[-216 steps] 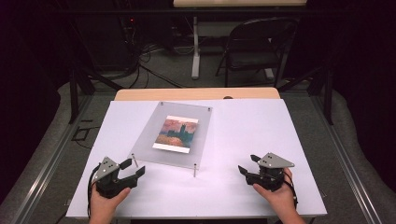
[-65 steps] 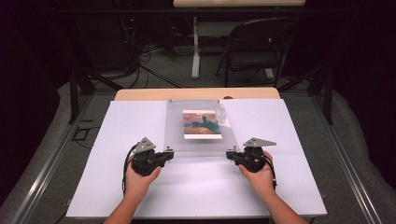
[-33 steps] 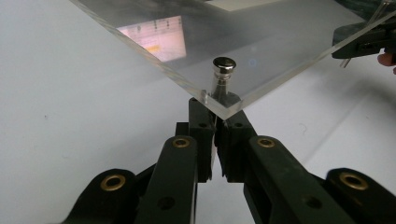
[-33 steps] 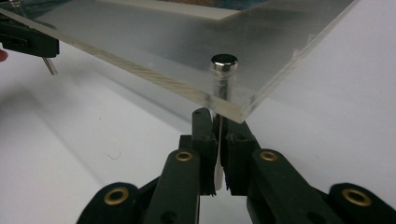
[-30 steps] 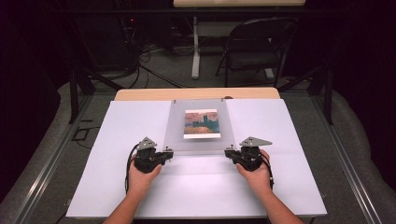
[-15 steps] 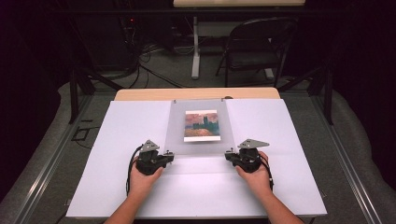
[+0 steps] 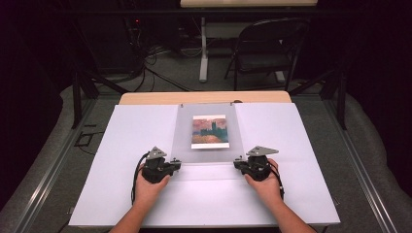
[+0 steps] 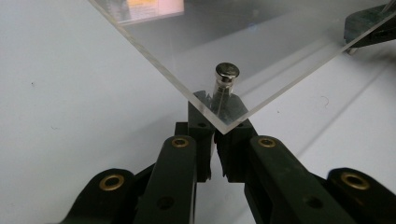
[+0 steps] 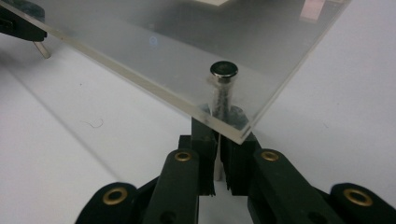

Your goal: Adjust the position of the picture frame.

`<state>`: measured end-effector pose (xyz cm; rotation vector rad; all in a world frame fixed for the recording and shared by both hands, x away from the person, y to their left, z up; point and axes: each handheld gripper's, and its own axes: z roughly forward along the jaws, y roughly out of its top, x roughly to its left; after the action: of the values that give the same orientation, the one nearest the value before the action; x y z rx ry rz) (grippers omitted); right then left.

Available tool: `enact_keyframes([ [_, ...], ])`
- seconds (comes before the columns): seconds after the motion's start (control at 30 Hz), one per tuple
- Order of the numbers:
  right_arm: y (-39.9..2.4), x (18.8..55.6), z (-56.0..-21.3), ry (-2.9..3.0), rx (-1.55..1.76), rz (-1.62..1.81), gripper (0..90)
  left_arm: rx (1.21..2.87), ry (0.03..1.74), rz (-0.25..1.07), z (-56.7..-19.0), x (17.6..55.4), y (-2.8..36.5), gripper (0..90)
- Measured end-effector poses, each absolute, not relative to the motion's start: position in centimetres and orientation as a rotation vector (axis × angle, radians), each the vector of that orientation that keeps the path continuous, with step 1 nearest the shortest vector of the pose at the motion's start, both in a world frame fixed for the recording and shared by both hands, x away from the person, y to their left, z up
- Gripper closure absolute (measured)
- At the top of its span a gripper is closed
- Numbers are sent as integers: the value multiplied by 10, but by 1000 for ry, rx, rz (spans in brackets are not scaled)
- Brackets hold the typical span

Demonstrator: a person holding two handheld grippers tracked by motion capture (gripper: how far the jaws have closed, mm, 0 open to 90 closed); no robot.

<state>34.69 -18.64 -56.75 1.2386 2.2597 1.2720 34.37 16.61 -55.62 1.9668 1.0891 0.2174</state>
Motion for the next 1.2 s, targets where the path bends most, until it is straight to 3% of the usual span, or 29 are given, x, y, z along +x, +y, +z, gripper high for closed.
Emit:
enact_keyframes([
  [0.17, -188, 347, -567, 2257, 1255, 1294, 819, 1942, 1103, 208, -557, 343, 166, 801],
  [0.3, -188, 343, -565, 2248, 1238, 1320, 701, 1950, 1096, 207, -557, 341, 163, 747],
  [0.5, -185, 333, -564, 2282, 1219, 1190, 467, 1968, 1072, 241, -556, 335, 159, 483],
  [0.6, -185, 328, -560, 2290, 1202, 1149, 413, 1978, 1066, 244, -555, 331, 159, 418],
  [1.2, -207, 303, -540, 2273, 1088, 1161, 358, 1960, 1061, 268, -536, 308, 186, 386],
])
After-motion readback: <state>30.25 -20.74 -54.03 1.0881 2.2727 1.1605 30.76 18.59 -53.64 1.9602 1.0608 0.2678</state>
